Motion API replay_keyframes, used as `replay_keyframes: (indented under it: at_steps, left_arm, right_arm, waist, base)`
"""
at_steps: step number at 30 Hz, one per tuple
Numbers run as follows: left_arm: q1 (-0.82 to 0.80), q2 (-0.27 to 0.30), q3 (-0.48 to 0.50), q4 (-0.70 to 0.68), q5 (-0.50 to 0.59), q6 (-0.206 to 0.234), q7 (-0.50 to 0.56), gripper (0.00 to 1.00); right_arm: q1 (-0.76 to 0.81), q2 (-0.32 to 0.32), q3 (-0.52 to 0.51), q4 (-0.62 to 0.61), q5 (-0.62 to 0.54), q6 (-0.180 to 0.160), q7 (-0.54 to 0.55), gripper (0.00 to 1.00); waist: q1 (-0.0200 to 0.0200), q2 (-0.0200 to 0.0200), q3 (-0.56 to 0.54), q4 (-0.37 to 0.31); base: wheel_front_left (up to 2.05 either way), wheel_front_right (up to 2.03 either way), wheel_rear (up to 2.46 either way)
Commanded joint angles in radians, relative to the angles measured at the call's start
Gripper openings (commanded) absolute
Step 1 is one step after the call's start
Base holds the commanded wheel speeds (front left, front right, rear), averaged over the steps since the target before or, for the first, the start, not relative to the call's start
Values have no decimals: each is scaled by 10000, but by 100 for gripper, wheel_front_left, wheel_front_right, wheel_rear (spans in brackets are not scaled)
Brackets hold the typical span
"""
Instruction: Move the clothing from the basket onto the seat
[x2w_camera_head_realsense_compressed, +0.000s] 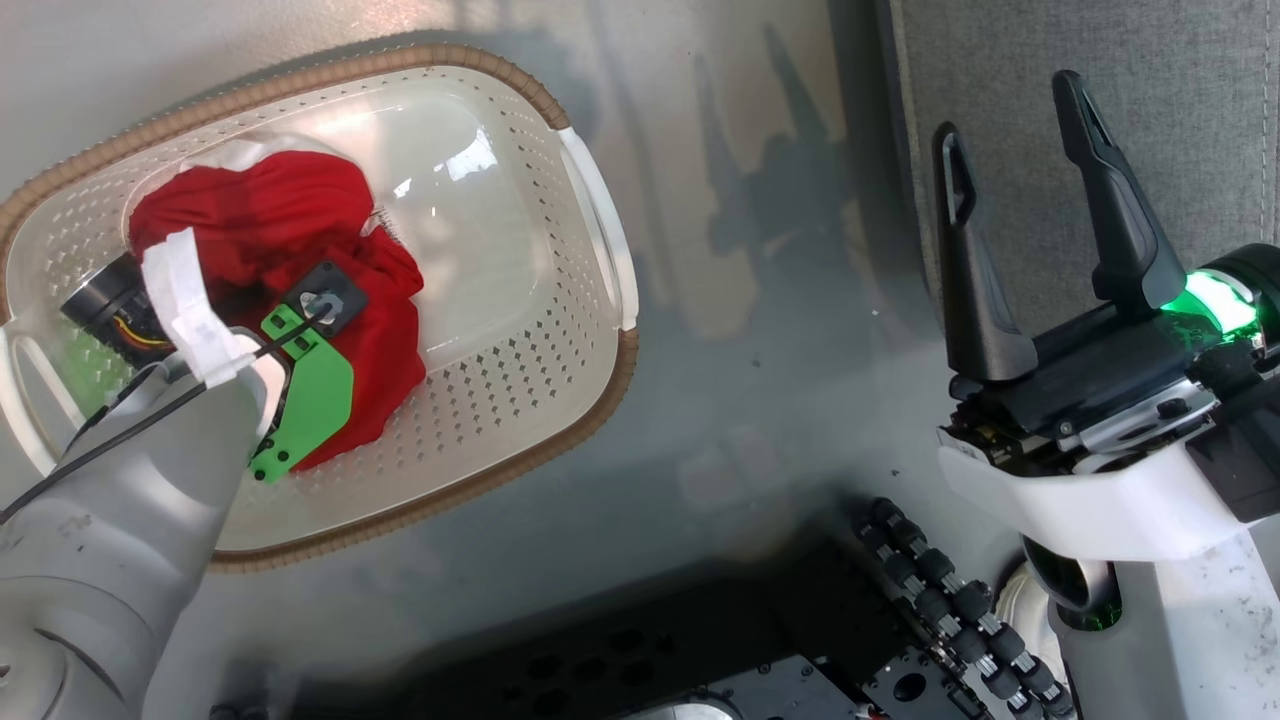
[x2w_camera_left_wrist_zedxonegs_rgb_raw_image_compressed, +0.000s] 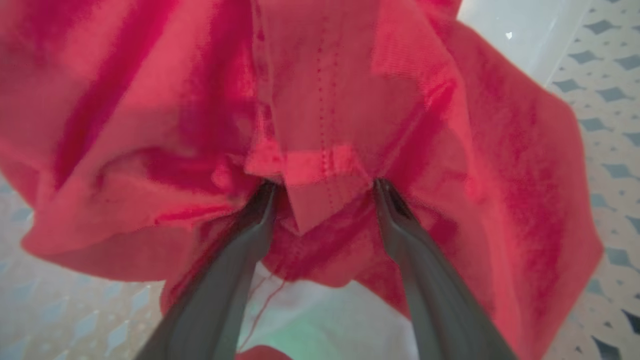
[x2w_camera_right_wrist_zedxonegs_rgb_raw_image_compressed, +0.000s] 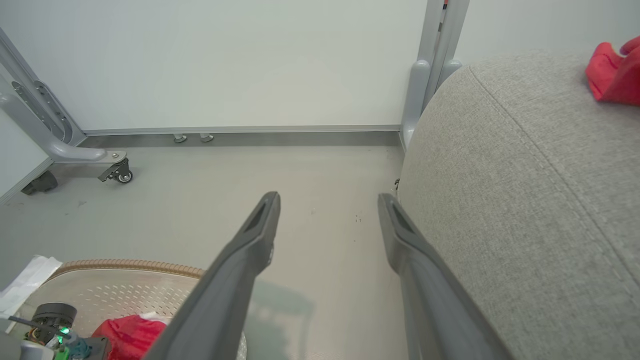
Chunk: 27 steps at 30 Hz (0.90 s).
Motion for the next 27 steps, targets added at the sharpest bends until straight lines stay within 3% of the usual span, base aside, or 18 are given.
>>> replay_keyframes:
  at_steps: [1,8,14,27]
  left_arm:
    - [-198,-57,-34,54,159,16,39,0]
    - [-68,-447,-62,99,230,210,16,0]
    - [135,-831,-72,110,243,340,-656,0]
    - [451,-1323,-22,-181,-262,4,-2225,0]
  right_arm:
    - [154,-17,-44,-71,-76,-10,-13,100]
    - [144,-17,-111,-30,-130,-10,-13,100]
    - [-43,-17,-154,159,-84,-10,-13,100]
    - [-65,-20,-286,1068,108,-10,-13,100]
  waist:
    - [-1,84,18,17]
    - [-1,84,-109,97]
    - [-1,84,-599,172]
    - [-1,84,-2767,633]
  base:
    - [0,0,0]
    - [0,0,0]
    - [0,0,0]
    - [0,0,0]
